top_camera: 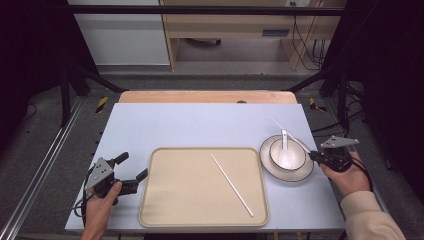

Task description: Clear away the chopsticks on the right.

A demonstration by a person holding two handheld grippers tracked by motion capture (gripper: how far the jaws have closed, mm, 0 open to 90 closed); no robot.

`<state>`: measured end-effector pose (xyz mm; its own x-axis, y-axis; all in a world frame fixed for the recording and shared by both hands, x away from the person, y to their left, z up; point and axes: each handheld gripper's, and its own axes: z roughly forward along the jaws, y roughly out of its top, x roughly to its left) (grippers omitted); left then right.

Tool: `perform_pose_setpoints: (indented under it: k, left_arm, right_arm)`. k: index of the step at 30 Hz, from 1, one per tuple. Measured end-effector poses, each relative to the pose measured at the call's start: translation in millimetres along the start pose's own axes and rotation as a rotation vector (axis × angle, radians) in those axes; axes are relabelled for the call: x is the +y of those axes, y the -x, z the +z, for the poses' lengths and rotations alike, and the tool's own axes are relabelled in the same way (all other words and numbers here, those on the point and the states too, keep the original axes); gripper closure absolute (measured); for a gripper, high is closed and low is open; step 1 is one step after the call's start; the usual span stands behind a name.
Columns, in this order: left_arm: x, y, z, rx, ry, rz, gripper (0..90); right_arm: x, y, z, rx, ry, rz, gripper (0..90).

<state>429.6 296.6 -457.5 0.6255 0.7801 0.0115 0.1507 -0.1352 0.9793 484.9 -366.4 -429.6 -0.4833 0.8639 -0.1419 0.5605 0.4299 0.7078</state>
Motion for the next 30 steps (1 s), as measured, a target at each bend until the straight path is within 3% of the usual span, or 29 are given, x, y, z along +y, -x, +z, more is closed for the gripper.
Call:
perform_pose_setpoints:
  k: [1, 2, 3, 4, 7, 9, 10, 12, 13, 14, 15, 16, 21, 22, 23, 24, 30]
  left_arm:
    - [0.0, 0.0, 0.1, 0.0, 0.0, 0.0, 5.5]
    - [0.0, 0.3, 0.2, 0.0, 0.0, 0.0, 5.5]
    - [0.0, 0.3, 0.2, 0.0, 0.0, 0.0, 5.5]
    - [0.1, 0.6, 0.3, 0.0, 0.0, 0.0, 5.5]
    - [-0.1, 0.8, 0.9, -0.002, -0.002, 0.002, 5.5]
    - [-0.1, 1.2, 1.2, -0.003, -0.003, 0.002, 5.5]
    - [-0.1, 1.2, 1.2, -0.003, -0.003, 0.002, 5.5]
    - [0.2, 1.5, 1.0, -0.004, -0.002, 0.004, 5.6]
    - [0.6, 2.1, 0.7, -0.004, 0.0, 0.005, 5.5]
    - [0.8, 2.3, 0.5, -0.005, 0.001, 0.005, 5.5]
    - [0.8, 2.3, 0.5, -0.005, 0.001, 0.005, 5.6]
    - [1.0, 2.4, 0.1, -0.005, 0.0, 0.007, 5.5]
    - [1.4, 3.0, -0.2, -0.007, -0.001, 0.009, 5.6]
    - [1.4, 3.0, -0.2, -0.007, -0.001, 0.009, 5.6]
    - [1.8, 3.4, 0.1, -0.009, 0.002, 0.011, 5.6]
    - [1.8, 3.6, 0.2, -0.008, 0.002, 0.013, 5.6]
    - [2.5, 4.9, 0.4, -0.013, 0.002, 0.015, 5.7]
  right_arm:
    - [0.0, 0.0, 0.0, 0.0, 0.0, 0.0, 84.1]
    - [3.3, -1.8, -12.7, -0.048, 0.036, 0.033, 84.1]
    - [3.3, -1.8, -12.7, -0.048, 0.036, 0.033, 84.1]
    - [7.6, -7.6, -28.3, -0.087, 0.085, 0.052, 84.1]
    - [15.6, -27.0, -52.8, -0.098, 0.166, 0.059, 84.1]
    - [21.2, -47.9, -67.7, -0.093, 0.211, 0.044, 84.1]
    - [21.2, -47.9, -67.7, -0.093, 0.211, 0.044, 84.1]
    - [26.0, -72.5, -79.0, -0.082, 0.244, 0.029, 84.1]
    - [29.0, -96.2, -85.0, -0.06, 0.262, 0.017, 84.1]
    - [29.5, -107.2, -86.1, -0.051, 0.267, 0.012, 84.1]
    - [29.5, -107.2, -86.1, -0.051, 0.267, 0.012, 84.1]
    - [29.4, -128.0, -84.9, -0.039, 0.266, 0.002, 84.0]
    - [24.2, -175.0, -65.7, 0.022, 0.219, -0.002, 84.0]
    - [24.2, -175.0, -65.7, 0.022, 0.219, -0.002, 84.0]
    - [20.9, -191.0, -56.2, 0.039, 0.197, -0.001, 84.1]
    - [18.8, -198.1, -51.1, 0.038, 0.188, 0.002, 84.0]
    - [6.8, -217.6, -25.2, 0.061, 0.135, 0.005, 84.0]
